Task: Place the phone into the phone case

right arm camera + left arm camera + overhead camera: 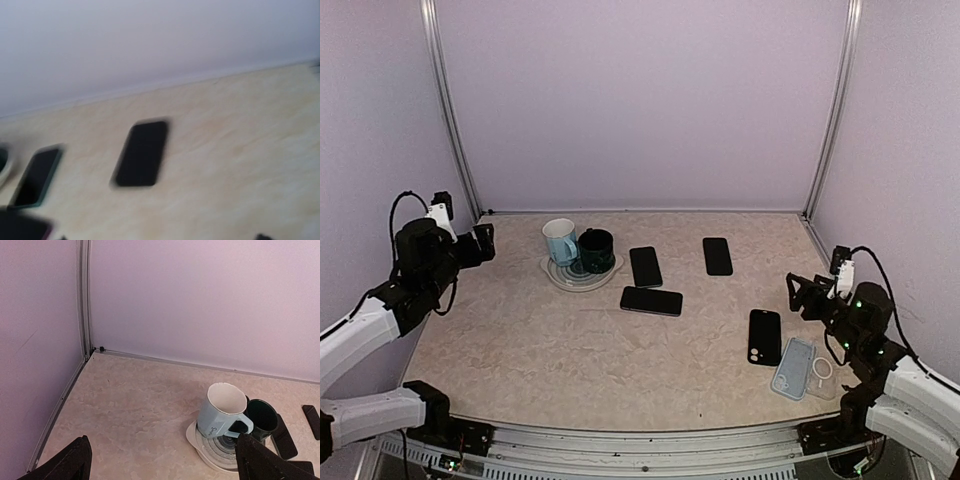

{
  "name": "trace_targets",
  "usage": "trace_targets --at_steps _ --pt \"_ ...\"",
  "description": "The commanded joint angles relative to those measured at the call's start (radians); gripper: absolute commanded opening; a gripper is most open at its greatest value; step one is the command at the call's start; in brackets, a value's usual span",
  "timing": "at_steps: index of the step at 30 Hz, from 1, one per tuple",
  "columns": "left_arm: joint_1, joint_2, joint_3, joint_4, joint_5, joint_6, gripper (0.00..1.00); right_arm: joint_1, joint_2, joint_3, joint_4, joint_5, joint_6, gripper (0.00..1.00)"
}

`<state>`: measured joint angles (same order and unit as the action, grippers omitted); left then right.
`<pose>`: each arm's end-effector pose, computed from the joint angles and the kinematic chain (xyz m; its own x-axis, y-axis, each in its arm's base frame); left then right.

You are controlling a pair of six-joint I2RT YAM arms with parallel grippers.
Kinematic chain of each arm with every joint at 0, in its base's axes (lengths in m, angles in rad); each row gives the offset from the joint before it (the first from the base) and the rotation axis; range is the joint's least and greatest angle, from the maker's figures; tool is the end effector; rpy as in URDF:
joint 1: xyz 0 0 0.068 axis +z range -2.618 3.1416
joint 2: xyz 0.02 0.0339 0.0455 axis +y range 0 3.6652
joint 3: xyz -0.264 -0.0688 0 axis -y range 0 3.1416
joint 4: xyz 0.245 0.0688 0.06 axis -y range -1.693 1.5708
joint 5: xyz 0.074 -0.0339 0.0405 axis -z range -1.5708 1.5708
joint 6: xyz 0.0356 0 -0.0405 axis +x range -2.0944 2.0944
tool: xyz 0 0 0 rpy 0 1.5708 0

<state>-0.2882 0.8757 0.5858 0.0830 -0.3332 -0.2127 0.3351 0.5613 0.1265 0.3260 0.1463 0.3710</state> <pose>0.2029 -0.0480 0.2816 -0.1844 -0.1534 -0.9708 -0.0790 0.9869 -0.1409 0.1458 0.0453 0.1934 -0.1639 0.3227 -0.9322 -0.1385 0.9281 0.3457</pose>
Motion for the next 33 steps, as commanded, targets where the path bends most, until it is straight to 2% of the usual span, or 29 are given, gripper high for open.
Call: trace_targets --at_steps 1,3,5,8,10,11,14,17,19,22,26,33 --pt "0.005 -0.073 0.026 0.031 0.017 0.023 0.99 -0.005 0.15 0.21 -0.247 -0.251 0.072 0.7" --pt "-0.008 -0.08 0.043 -0.002 -0.013 0.038 0.99 -0.003 0.261 0.29 -0.343 -0.314 0.095 0.63" --pt "-0.052 -0.063 0.095 -0.036 -0.063 0.075 0.99 0.014 0.373 0.374 -0.466 -0.325 0.11 0.61" --pt "-0.192 0.018 0.205 -0.05 -0.227 0.186 0.99 0.067 0.524 0.504 -0.686 -0.172 0.157 0.58" --pt "-0.262 0.096 0.268 -0.027 -0.274 0.27 0.99 0.114 0.602 0.58 -0.774 -0.093 0.171 0.54" --pt "-0.271 0.138 0.294 -0.021 -0.256 0.261 0.99 0.143 0.648 0.606 -0.803 -0.064 0.183 0.52" --pt "-0.266 0.238 0.358 -0.035 -0.203 0.085 0.99 0.216 0.746 0.672 -0.876 -0.003 0.221 0.49" --pt "-0.207 0.306 0.355 0.0 0.052 -0.038 0.99 0.228 0.815 0.678 -0.877 -0.051 0.226 0.47" --pt "-0.157 0.339 0.346 0.004 0.163 -0.057 0.99 0.228 0.858 0.681 -0.898 -0.038 0.227 0.45" --pt "-0.101 0.371 0.343 -0.021 0.185 -0.114 0.99 0.227 0.909 0.68 -0.929 -0.011 0.219 0.41" --pt "-0.096 0.345 0.294 0.036 0.175 -0.103 0.99 0.227 0.962 0.668 -0.859 -0.061 0.191 0.37" --pt "-0.094 0.318 0.283 0.04 0.132 -0.066 0.99 0.228 1.06 0.743 -0.84 -0.084 0.139 0.34"
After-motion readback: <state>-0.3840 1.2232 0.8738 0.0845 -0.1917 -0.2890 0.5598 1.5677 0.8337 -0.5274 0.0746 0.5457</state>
